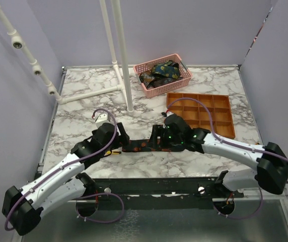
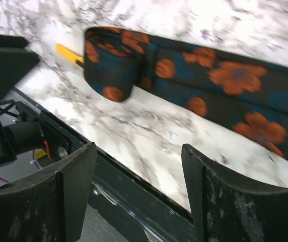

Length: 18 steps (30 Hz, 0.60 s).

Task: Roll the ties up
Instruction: Roll the tie at the center of the board.

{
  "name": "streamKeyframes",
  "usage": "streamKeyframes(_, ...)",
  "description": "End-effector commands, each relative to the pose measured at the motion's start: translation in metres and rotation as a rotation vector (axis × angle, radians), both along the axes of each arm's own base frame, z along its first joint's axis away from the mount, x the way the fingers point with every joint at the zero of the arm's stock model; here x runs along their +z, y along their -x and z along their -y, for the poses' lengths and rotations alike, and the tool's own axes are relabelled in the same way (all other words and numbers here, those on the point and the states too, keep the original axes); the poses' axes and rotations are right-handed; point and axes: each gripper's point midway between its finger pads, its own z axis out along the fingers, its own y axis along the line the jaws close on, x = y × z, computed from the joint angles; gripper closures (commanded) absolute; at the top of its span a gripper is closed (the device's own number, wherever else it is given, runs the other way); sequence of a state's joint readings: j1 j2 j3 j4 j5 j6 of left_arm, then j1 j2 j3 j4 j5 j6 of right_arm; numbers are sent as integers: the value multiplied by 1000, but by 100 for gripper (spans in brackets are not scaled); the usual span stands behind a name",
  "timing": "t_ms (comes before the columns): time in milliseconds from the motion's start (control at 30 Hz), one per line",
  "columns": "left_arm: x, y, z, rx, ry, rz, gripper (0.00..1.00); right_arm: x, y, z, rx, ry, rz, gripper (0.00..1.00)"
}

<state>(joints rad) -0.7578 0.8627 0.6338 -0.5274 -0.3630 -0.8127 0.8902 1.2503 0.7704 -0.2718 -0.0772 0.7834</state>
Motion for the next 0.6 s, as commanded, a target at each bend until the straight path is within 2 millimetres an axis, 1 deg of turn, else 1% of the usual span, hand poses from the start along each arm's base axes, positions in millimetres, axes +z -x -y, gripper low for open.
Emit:
streamKeyframes(0, -10, 3, 20, -127, 181, -6, 1, -1, -13, -46, 68, -19, 3, 28)
streamKeyframes(67, -18, 2, 16, -105, 187, -20, 1, -12, -16, -57, 81, 3, -16, 28)
streamKeyframes(167, -24, 0, 11, -65, 182, -36, 1, -24, -22, -69, 91, 25, -37, 29)
streamKeyframes(233, -28, -1, 8, -41, 184, -45, 1, -33, -25, -73, 97, 46, -49, 30)
streamKeyframes(300, -33, 0, 8, -32, 192, -51, 1, -37, -28, -77, 100, 60, -53, 31)
streamKeyframes(400, -38, 1, 11, -42, 217, -56, 1, -51, -30, -70, 79, 117, -72, 33)
streamKeyframes(567, -45, 5, 18, -70, 238, -78, 1, -72, -29, -51, 50, 191, -79, 34)
